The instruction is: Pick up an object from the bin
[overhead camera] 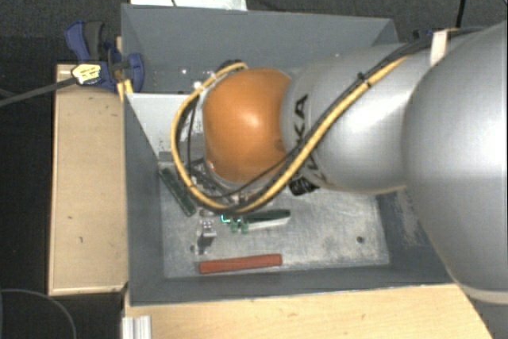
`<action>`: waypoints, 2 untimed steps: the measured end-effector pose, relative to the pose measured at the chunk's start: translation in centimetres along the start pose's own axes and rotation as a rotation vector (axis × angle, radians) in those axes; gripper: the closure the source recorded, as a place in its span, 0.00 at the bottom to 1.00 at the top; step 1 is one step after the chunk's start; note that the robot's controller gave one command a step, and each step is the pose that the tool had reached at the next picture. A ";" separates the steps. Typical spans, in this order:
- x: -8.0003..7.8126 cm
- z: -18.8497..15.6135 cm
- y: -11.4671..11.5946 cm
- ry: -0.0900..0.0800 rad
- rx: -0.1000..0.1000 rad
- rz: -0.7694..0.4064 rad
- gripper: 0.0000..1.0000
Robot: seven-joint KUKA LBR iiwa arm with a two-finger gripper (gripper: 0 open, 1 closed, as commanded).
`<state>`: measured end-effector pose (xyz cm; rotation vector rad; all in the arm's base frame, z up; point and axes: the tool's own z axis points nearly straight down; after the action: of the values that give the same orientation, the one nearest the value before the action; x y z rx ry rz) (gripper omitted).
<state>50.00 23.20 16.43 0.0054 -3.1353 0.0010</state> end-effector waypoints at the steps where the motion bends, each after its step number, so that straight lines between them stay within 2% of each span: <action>1: -0.2 -0.4 -0.1 -0.008 -0.002 0.005 0.00; 2: -0.5 -0.3 -0.1 -0.010 -0.003 0.001 0.00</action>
Offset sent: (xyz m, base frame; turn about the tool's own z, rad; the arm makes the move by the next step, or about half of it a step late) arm 0.0676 -0.0121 -0.0719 -0.0270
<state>50.48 23.11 16.72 0.0031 -3.1450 -0.0036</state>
